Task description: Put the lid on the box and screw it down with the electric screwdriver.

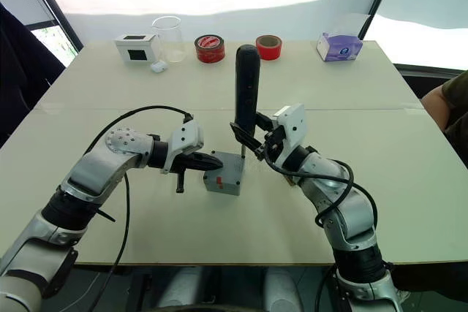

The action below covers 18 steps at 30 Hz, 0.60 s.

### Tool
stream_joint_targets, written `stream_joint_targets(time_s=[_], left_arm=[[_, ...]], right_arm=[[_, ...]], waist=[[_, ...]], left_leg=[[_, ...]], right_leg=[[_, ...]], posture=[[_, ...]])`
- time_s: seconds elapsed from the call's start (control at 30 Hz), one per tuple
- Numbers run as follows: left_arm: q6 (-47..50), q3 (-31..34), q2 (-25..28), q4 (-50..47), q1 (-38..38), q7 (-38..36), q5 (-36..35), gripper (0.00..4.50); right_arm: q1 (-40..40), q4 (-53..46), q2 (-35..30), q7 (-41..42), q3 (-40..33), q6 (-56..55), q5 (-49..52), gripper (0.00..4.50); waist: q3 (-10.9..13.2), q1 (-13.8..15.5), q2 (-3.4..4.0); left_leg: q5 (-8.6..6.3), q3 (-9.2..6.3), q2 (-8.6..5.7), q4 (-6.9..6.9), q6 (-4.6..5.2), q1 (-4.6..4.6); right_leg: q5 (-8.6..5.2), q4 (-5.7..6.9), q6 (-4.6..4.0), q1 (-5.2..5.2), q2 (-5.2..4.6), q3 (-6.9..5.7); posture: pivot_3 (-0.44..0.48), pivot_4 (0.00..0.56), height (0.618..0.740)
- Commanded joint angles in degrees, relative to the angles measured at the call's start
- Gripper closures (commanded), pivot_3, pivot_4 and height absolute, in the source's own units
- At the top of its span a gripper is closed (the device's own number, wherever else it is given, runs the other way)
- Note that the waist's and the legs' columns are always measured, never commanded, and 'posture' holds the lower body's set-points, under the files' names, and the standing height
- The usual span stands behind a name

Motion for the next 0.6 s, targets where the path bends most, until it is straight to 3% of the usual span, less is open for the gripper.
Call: stream_joint_targets(time_s=[0.03, 0.27, 0.4, 0.5, 0.6], left_arm=[[1.23, -0.70, -0.05, 0.67, 0.66, -0.42, 0.05, 4.50], [2.32, 1.55, -1.71, 0.59, 1.28, 1.30, -1.93, 4.50], [2.90, 7.02, -6.04, 0.95, 0.81, 8.17, -3.03, 4.50], [-1.44, 9.41, -7.94, 0.45, 0.14, 12.82, -1.24, 4.50], [2.42, 8.46, -7.71, 0.80, -4.64, 8.81, -4.30, 4.50]], right_arm=[[-7.85, -2.39, -3.40, -0.94, -6.07, 5.74, 4.82, 2.77], [-19.63, -2.96, -4.92, -8.07, -13.66, 21.33, 17.19, 2.77], [-24.89, 0.10, -4.88, -15.38, -18.71, 32.93, 25.55, 2.77], [-26.88, 2.08, -6.53, -18.12, -21.48, 34.35, 26.31, 2.77], [-27.27, 6.57, -11.78, -17.84, -24.50, 38.51, 27.46, 2.77]], waist=[[0.07, 0.24, 0.04], [0.09, 0.09, 0.07], [0.16, -0.01, 0.00], [0.17, 0.01, 0.00], [0.19, 0.47, 0.01]], left_leg=[[0.00, 0.00, -0.01, 0.00, 0.00, -0.06], [0.00, -0.01, -0.01, -0.17, 0.00, -0.18], [0.00, 0.00, -0.01, -0.29, 0.00, -0.21], [0.01, 0.00, -0.01, -0.32, -0.01, -0.39], [0.06, 0.00, -0.07, -0.09, -0.09, -1.20]], right_leg=[[0.00, 0.03, 0.00, -0.08, -0.02, -0.02], [-0.01, -0.08, -0.03, -0.24, -0.19, 0.03], [-0.01, -0.11, -0.04, -0.31, -0.28, 0.01], [0.00, -0.14, -0.03, -0.49, -0.29, 0.01], [0.02, 0.09, -0.03, -1.23, -0.28, -0.02]], posture=[[0.000, 0.150, 0.740], [0.000, 0.150, 0.740], [0.000, 0.150, 0.740], [0.000, 0.150, 0.740], [0.000, 0.150, 0.740]])
